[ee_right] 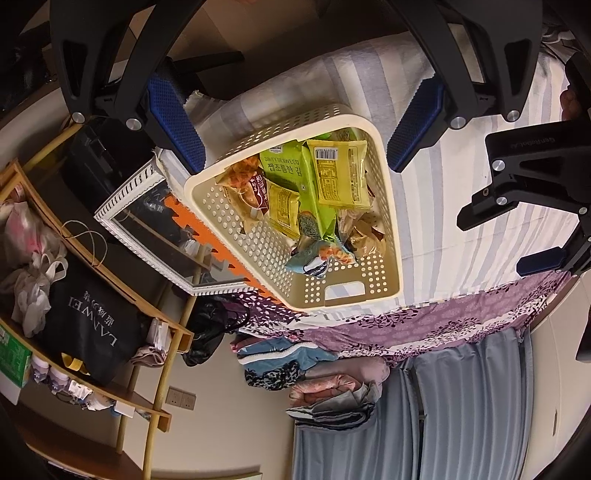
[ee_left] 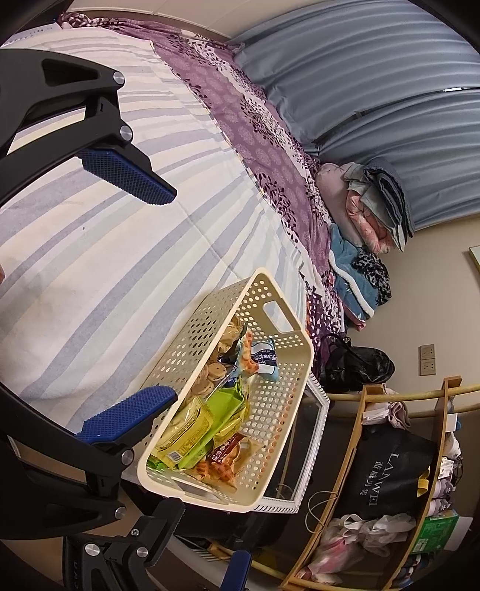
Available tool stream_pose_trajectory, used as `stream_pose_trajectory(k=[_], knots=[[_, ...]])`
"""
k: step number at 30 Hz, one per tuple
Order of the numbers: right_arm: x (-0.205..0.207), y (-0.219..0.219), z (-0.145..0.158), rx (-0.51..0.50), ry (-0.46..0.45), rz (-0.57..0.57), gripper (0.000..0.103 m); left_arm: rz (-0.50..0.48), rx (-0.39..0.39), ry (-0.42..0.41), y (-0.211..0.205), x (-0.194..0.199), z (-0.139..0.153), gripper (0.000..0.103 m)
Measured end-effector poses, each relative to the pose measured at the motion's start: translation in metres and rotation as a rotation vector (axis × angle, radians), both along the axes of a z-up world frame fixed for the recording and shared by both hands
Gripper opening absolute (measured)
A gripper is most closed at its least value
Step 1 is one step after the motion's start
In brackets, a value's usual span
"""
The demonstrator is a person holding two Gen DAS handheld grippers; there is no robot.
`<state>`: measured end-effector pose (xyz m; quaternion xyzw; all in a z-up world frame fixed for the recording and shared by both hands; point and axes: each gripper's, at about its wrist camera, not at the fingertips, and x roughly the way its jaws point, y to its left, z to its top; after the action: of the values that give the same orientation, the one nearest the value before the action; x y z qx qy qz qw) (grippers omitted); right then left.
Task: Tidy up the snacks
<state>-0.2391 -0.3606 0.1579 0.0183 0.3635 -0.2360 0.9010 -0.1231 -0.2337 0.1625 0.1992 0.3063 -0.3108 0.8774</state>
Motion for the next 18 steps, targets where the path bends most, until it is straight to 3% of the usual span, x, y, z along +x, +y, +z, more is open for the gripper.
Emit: stream_pose_trajectory(k=[10,18], knots=[[-0.003,-0.004,-0.006,-0.006,0.010,-0.004,0.098,-0.002,0.029,0.011,-0.009,-0.002,-0.008,0.100],[-0.007,-0.010,-0.012,0.009,0.009,-0.012,0.098,-0.013,0.012,0.069,-0.015,0.001,-0.011,0.100]])
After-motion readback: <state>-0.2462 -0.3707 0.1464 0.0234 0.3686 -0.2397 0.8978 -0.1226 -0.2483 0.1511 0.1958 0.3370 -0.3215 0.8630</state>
